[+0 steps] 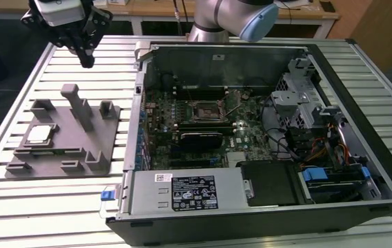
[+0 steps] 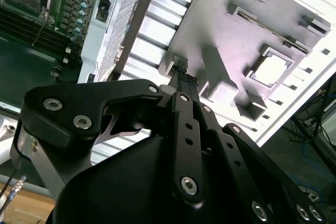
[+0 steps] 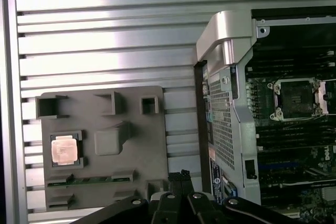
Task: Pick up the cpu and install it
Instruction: 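Reach for the cpu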
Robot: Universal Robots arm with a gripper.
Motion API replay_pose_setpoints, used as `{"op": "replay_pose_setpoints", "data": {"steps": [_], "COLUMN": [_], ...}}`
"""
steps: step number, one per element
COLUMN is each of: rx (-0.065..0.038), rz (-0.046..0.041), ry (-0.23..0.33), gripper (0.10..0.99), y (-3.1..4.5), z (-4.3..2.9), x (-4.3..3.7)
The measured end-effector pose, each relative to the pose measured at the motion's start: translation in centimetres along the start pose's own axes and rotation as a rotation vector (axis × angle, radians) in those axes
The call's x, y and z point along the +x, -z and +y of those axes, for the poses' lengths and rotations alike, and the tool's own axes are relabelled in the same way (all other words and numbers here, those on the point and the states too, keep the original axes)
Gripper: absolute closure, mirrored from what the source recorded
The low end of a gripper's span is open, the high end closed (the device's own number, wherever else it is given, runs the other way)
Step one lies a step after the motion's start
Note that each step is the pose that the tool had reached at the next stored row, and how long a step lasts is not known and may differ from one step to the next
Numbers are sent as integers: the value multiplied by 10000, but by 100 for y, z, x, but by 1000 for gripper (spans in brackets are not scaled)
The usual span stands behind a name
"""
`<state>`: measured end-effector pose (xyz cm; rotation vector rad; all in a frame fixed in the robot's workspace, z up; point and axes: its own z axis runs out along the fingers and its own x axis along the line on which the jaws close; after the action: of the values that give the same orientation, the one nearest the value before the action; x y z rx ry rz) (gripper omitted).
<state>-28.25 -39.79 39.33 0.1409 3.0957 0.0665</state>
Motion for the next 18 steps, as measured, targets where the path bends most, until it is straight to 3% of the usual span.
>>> {"op": "replay_pose_setpoints", "data": {"steps": [18], "rx": [1], "rz": [-2], "ry": [-38], "gripper": [980], "y": [9], "z": [-21], "x": [229]}}
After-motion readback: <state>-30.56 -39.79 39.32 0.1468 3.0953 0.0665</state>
